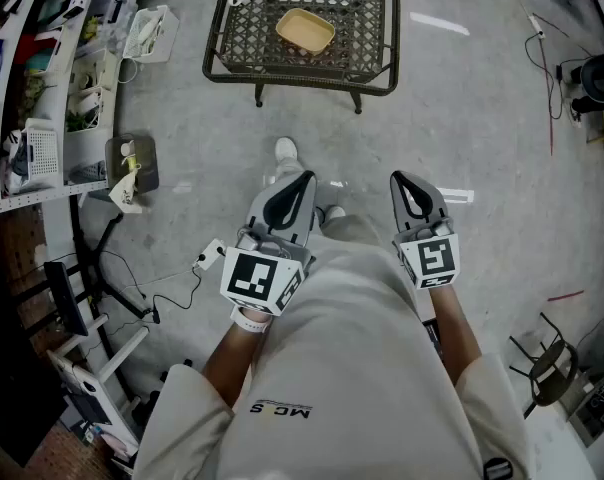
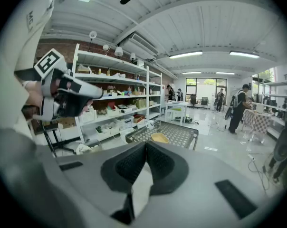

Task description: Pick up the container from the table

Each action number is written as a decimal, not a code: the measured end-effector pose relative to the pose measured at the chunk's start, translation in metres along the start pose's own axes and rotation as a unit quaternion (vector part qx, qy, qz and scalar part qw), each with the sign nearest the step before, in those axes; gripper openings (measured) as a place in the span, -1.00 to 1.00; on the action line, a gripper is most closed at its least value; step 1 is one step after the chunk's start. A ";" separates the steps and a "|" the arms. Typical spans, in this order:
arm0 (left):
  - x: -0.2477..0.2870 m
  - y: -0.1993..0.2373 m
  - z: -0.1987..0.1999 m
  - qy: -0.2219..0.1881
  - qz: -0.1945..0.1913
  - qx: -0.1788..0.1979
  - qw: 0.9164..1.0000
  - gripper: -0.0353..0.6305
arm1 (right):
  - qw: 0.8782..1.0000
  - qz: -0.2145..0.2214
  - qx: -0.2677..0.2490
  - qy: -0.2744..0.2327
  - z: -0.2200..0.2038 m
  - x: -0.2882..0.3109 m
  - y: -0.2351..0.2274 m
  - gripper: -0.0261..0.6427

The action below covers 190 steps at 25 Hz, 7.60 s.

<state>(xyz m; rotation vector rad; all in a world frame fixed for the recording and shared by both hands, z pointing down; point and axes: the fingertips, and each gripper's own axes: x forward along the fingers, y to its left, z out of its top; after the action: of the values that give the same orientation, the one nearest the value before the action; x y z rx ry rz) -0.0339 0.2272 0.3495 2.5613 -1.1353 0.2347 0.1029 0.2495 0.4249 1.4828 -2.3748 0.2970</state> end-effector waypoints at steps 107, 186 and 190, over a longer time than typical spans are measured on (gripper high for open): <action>0.204 0.203 0.102 -0.013 0.101 -0.057 0.993 -0.83 | 0.993 0.111 -0.032 -0.006 0.133 0.309 -0.134 -0.86; 0.283 0.228 0.039 0.054 0.088 -0.092 0.990 -0.83 | 0.954 0.103 -0.025 0.280 -0.118 0.494 -0.169 -0.83; 0.279 0.225 0.042 0.049 0.085 -0.088 0.991 -0.83 | 0.958 0.099 -0.025 0.269 -0.107 0.488 -0.171 -0.83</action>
<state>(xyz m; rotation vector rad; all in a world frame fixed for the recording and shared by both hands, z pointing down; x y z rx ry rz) -0.0132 -0.1216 0.4398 2.2775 -1.2783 0.2831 0.0749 -0.1948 0.7097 0.9766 -2.0593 0.5988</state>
